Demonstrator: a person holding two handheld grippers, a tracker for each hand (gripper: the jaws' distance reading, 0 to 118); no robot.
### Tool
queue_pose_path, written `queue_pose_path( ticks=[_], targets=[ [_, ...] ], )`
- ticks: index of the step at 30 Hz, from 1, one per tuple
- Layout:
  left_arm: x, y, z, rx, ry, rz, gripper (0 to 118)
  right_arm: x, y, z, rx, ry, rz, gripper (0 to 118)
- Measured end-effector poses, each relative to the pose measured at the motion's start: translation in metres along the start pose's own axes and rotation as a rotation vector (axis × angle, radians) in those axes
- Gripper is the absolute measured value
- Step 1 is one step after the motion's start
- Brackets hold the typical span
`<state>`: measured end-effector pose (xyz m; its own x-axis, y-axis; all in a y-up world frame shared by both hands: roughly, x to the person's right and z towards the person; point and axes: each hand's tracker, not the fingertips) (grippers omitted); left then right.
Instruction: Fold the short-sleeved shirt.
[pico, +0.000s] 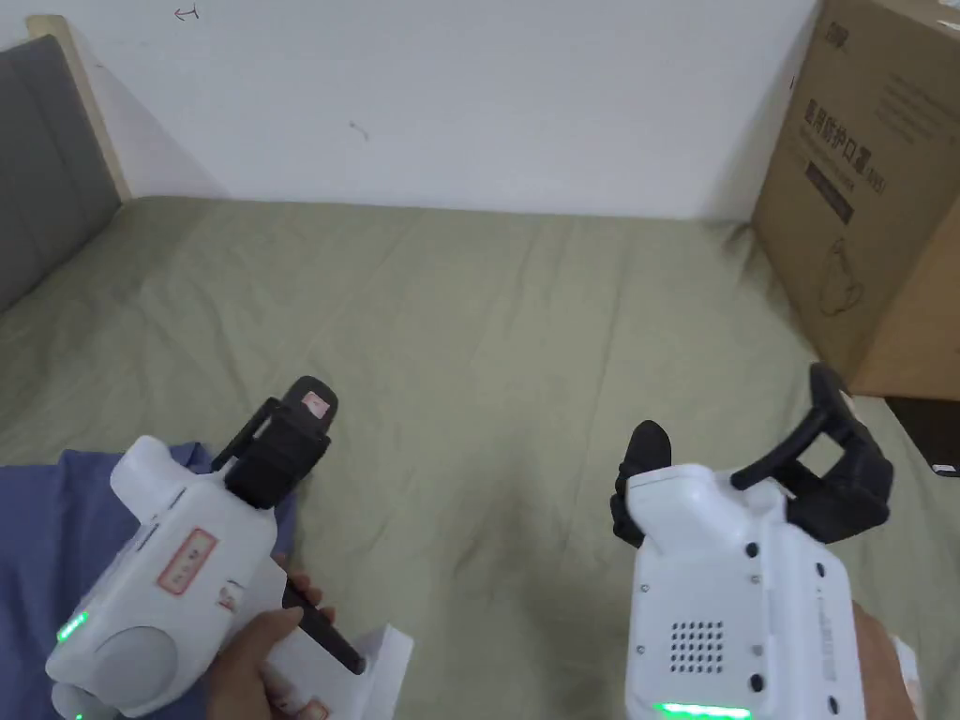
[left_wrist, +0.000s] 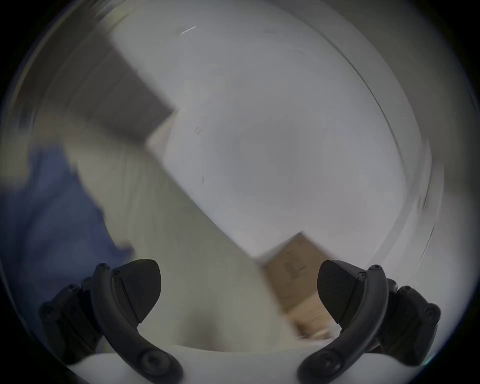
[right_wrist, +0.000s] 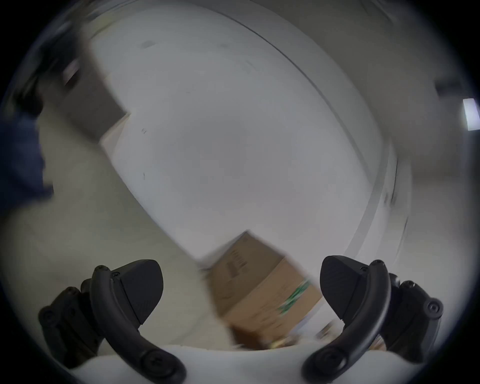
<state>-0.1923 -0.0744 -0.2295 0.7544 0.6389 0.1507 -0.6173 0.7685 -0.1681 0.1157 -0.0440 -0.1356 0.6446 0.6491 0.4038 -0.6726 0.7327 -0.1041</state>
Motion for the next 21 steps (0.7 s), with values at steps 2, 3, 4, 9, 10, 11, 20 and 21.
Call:
queue_pose_path(
  ticks=[2, 3, 4, 9, 10, 11, 20, 21],
  targets=[
    [0.018, -0.001, 0.003, 0.031, 0.057, -0.311, 118, 0.017, -0.002, -0.004, -0.082, 0.076, -0.240, 118],
    [0.023, -0.003, 0.003, 0.041, 0.077, -0.437, 118, 0.023, -0.005, -0.006, -0.110, 0.103, -0.335, 118],
    [0.027, -0.007, 0.004, 0.052, 0.092, -0.536, 118, 0.027, -0.008, -0.007, -0.141, 0.114, -0.403, 118],
    [0.028, -0.028, 0.001, 0.019, 0.142, -0.840, 118, 0.036, -0.027, -0.011, -0.205, 0.179, -0.617, 118],
    [0.029, -0.031, 0.001, 0.007, 0.141, -0.855, 118, 0.036, -0.030, -0.010, -0.213, 0.182, -0.638, 118],
    [0.029, -0.033, 0.001, 0.002, 0.142, -0.841, 118, 0.037, -0.033, -0.011, -0.224, 0.184, -0.664, 118],
    [0.031, -0.030, 0.002, 0.023, 0.142, -0.798, 118, 0.040, -0.038, -0.013, -0.257, 0.178, -0.684, 118],
    [0.032, -0.029, 0.002, 0.028, 0.143, -0.789, 118, 0.041, -0.038, -0.013, -0.257, 0.179, -0.684, 118]
  ],
)
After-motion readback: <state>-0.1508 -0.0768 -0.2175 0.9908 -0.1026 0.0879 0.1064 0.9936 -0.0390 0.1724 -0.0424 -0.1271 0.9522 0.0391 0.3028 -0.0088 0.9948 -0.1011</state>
